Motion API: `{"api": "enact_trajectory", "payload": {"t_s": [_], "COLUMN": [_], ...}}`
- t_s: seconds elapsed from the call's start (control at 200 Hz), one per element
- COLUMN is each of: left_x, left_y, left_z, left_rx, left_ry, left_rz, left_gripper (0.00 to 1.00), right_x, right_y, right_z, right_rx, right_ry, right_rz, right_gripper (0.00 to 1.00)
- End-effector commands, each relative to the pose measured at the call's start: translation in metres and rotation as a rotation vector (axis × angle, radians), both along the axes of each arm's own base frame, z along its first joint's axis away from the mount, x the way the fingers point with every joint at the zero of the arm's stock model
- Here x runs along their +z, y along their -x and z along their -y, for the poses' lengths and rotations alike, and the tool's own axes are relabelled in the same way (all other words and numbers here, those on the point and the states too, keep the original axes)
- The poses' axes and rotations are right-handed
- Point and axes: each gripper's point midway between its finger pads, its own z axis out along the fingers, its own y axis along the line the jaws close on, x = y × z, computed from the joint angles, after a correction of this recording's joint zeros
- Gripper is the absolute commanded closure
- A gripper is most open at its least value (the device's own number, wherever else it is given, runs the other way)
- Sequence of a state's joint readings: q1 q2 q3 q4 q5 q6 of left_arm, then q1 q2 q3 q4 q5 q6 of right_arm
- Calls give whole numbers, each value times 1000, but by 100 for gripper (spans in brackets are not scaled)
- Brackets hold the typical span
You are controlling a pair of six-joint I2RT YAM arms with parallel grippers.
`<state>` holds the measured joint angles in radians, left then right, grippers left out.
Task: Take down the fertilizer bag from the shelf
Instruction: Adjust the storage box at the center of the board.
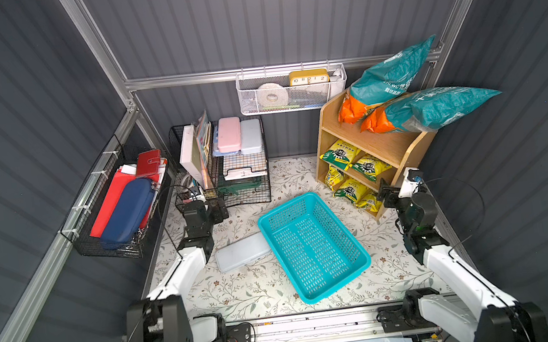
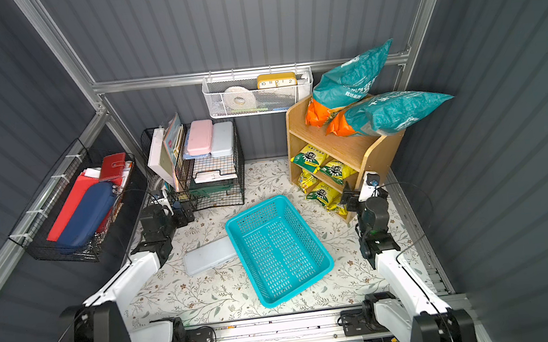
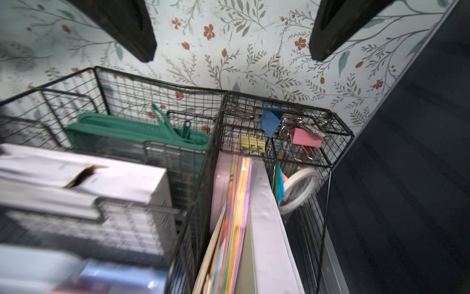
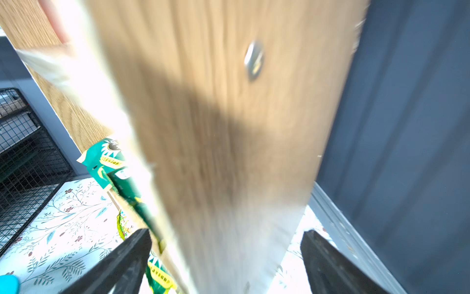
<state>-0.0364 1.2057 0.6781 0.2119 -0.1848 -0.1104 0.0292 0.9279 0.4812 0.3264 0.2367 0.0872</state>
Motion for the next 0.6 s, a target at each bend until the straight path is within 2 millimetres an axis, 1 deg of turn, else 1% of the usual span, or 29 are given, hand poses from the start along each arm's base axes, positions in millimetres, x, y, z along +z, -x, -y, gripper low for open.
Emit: {"api": "enact_trajectory", "payload": {"t_s": [0.0,0.045,0.15,0.24,0.34,0.4,0.44,0.46,0.49,0.5,0.505,0.51,0.515,0.52,0.525,0.53,0.535,0.55,0.595], "left_x": [-27,-23,-12,-1,11,15,18,18,18,19,19,19,19,19,19,19,19,19,18], "left_y": [29,34,42,44,47,50,52,55,57,58,59,59,60,60,61,61,62,63,68], "left_z": [-1,5,22,35,47,57,64,68,73,75,76,77,78,79,80,81,82,86,98], "left_rx": [32,8,-64,-103,-135,-166,-190,-205,-223,-228,-231,-235,-239,-244,-248,-252,-256,-272,-318], "left_ry": [48,65,130,180,227,245,257,261,268,270,272,274,276,278,280,280,281,284,286], "left_rz": [-160,-172,-204,-204,-189,-188,-192,-200,-212,-216,-218,-221,-223,-225,-226,-230,-231,-239,-257], "left_gripper": [1,1,1,1,1,1,1,1,1,1,1,1,1,1,1,1,1,1,1], "right_x": [-2,10,48,83,113,123,124,117,113,111,111,105,103,103,102,97,97,90,72], "right_y": [18,23,35,45,53,51,45,42,38,37,37,36,33,33,34,32,32,33,34], "right_z": [14,14,8,-5,-23,-48,-74,-89,-108,-119,-119,-122,-128,-128,-132,-142,-142,-158,-190], "right_rx": [-100,-118,-160,-163,-128,-25,79,133,196,232,232,232,242,242,253,291,291,346,421], "right_ry": [-10,-20,17,65,57,25,-6,-16,-39,-51,-51,-47,-39,-39,-32,-52,-52,-78,-100], "right_rz": [-104,-108,-107,-69,-50,-62,-96,-141,-190,-207,-207,-234,-249,-249,-262,-287,-287,-326,-423], "right_gripper": [4,5,6,7,8,9,10,11,11,11,11,11,11,11,11,11,11,13,15]}}
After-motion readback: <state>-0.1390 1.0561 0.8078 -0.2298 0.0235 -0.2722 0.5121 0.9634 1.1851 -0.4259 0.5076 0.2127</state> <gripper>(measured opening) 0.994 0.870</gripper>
